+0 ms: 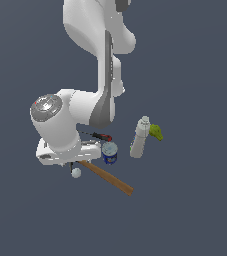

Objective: Pick up a designated object from a clutter of objects.

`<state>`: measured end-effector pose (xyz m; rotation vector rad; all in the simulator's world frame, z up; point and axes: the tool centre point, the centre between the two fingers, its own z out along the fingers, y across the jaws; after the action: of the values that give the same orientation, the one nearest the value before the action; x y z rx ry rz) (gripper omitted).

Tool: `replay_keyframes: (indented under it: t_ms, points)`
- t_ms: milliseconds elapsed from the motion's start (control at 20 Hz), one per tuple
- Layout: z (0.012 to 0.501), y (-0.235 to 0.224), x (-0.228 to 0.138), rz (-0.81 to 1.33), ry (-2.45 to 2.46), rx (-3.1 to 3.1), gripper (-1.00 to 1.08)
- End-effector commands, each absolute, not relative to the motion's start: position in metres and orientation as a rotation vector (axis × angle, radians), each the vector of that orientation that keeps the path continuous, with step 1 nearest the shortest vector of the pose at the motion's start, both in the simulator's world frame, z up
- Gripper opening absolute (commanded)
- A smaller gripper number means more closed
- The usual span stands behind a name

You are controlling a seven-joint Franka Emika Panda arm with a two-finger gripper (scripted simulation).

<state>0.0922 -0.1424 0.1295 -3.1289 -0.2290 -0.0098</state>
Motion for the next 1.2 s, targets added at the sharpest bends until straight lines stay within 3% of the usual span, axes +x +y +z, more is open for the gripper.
replay_keyframes:
  t_ms: [0,1150]
  points:
    - [0.111,-0.15,0.095,-0.008,-0.263,-3.128,1.0]
    - [0.038,-0.165,0.097,0.001,-0.328,-3.124,1.0]
